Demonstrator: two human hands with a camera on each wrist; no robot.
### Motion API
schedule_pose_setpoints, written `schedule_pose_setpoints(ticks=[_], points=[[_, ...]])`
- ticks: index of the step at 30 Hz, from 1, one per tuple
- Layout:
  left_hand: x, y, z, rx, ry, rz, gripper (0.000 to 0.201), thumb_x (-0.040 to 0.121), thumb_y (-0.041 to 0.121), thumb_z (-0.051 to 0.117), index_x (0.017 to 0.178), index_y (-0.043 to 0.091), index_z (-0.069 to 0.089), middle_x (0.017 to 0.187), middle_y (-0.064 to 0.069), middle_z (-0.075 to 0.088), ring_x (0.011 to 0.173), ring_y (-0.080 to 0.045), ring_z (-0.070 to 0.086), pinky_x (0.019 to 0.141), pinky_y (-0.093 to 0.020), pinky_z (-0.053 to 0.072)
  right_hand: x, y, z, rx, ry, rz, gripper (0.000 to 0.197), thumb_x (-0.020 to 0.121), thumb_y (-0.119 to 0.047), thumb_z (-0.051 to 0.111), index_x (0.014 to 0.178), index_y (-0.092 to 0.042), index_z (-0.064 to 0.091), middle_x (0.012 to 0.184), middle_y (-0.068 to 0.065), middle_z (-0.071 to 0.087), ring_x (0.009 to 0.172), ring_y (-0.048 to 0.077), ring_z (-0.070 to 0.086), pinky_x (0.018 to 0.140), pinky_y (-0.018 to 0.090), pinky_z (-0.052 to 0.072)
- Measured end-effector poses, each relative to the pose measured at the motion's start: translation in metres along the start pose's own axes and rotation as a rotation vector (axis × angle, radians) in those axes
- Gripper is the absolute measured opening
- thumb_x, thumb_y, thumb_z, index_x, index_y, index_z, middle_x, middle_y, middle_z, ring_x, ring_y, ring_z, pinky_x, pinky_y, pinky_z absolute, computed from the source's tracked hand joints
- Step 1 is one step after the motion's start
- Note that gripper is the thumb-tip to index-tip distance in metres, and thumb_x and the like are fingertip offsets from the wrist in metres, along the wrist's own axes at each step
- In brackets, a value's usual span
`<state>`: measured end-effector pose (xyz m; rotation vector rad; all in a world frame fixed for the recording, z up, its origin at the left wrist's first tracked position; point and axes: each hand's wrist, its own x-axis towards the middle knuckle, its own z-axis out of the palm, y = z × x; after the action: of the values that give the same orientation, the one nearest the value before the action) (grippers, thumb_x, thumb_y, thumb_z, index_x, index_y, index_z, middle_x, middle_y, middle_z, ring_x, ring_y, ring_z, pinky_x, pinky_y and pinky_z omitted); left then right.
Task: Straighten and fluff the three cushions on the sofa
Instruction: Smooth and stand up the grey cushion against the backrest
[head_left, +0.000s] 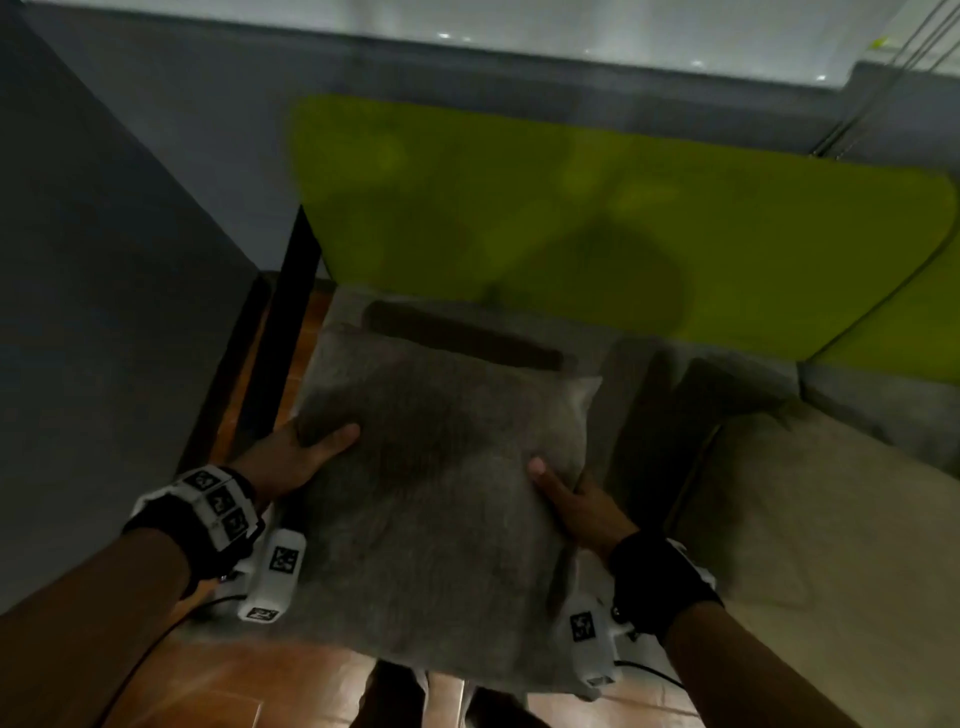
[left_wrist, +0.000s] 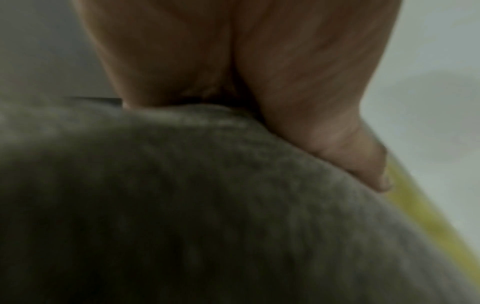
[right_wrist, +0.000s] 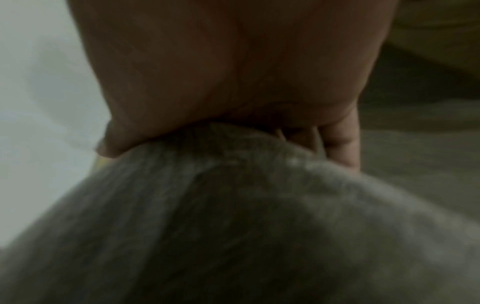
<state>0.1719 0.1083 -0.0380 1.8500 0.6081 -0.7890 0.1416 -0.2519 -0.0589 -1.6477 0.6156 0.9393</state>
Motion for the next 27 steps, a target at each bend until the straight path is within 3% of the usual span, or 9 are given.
schedule_pose_setpoints(ticks=[2,4,7,9,11,16,20,23,27], points=[[0.002,0.021,-0.008,-0.033,0.029,0.079,0.099,0.061,0.072,0.077,0.143,0.026,0.047,0.123,0.005,0.064,0.104,-0.013,0.062,0.092,-0.031,0.051,0.003,-0.024,-0.004,0.000,0.073,-0.056,0.135,0.044,-0.094,0.069,0.156,-0.029,0.032,0.149,-0.002,0.052,0.133,0.025,0.054,0.114,0.040,0.042],[0.002,0.043,-0.018,-0.066,0.079,0.167,0.088,0.071,0.056,0.077,0.146,0.026,0.041,0.117,0.009,0.060,0.101,-0.012,0.058,0.091,-0.030,0.047,0.008,-0.051,-0.012,-0.004,0.152,-0.168,0.145,0.032,-0.097,0.070,0.155,-0.031,0.033,0.146,-0.004,0.054,0.129,0.021,0.055,0.110,0.035,0.044],[0.008,0.068,-0.039,-0.113,0.177,0.368,0.122,0.042,0.079,0.080,0.146,0.033,0.037,0.133,0.012,0.054,0.120,-0.011,0.054,0.106,-0.038,0.042,0.015,-0.089,-0.022,-0.019,0.221,-0.385,0.143,0.029,-0.097,0.070,0.153,-0.035,0.032,0.139,-0.011,0.056,0.124,0.013,0.055,0.097,0.024,0.044],[0.017,0.078,-0.057,-0.099,0.231,0.503,0.116,0.048,0.084,0.074,0.147,0.034,0.039,0.138,0.016,0.054,0.127,-0.007,0.051,0.111,-0.043,0.039,0.024,-0.112,-0.024,-0.013,0.249,-0.514,0.135,0.031,-0.093,0.075,0.147,-0.040,0.032,0.131,-0.020,0.057,0.123,0.009,0.056,0.093,0.024,0.046],[0.025,0.090,-0.071,-0.109,0.247,0.550,0.115,0.053,0.087,0.069,0.149,0.032,0.038,0.144,0.008,0.052,0.134,-0.017,0.048,0.113,-0.051,0.036,0.031,-0.130,-0.023,0.026,0.261,-0.627,0.126,0.033,-0.084,0.085,0.140,-0.046,0.030,0.131,-0.028,0.053,0.123,0.001,0.055,0.094,0.026,0.051],[0.049,0.106,-0.096,-0.107,0.254,0.604,0.090,0.045,0.093,0.065,0.126,0.068,0.037,0.140,0.022,0.044,0.139,-0.019,0.040,0.114,-0.051,0.034,0.054,-0.158,-0.009,-0.011,0.295,-0.778,0.123,0.041,-0.065,0.097,0.141,-0.061,0.025,0.144,-0.031,0.047,0.137,0.005,0.048,0.105,0.041,0.050],[0.081,0.105,-0.110,-0.098,0.247,0.579,0.109,0.044,0.091,0.067,0.138,0.046,0.035,0.148,0.006,0.043,0.139,-0.022,0.042,0.113,-0.051,0.037,0.072,-0.170,-0.002,-0.016,0.307,-0.799,0.132,0.045,-0.066,0.096,0.154,-0.041,0.024,0.153,-0.015,0.045,0.141,0.011,0.046,0.110,0.051,0.047],[0.105,0.109,-0.113,-0.026,0.259,0.547,0.101,0.042,0.096,0.063,0.130,0.058,0.032,0.149,0.002,0.047,0.135,-0.025,0.047,0.110,-0.051,0.041,0.083,-0.177,0.002,0.002,0.283,-0.787,0.125,0.047,-0.066,0.095,0.149,-0.052,0.025,0.154,-0.015,0.044,0.141,0.011,0.045,0.110,0.050,0.047],[0.123,0.116,-0.113,0.005,0.239,0.540,0.121,0.033,0.096,0.062,0.139,0.047,0.030,0.143,0.009,0.045,0.129,-0.016,0.044,0.107,-0.041,0.040,0.090,-0.182,0.004,-0.029,0.359,-0.763,0.107,0.045,-0.073,0.090,0.130,-0.071,0.026,0.141,-0.027,0.047,0.134,0.009,0.047,0.107,0.038,0.048]])
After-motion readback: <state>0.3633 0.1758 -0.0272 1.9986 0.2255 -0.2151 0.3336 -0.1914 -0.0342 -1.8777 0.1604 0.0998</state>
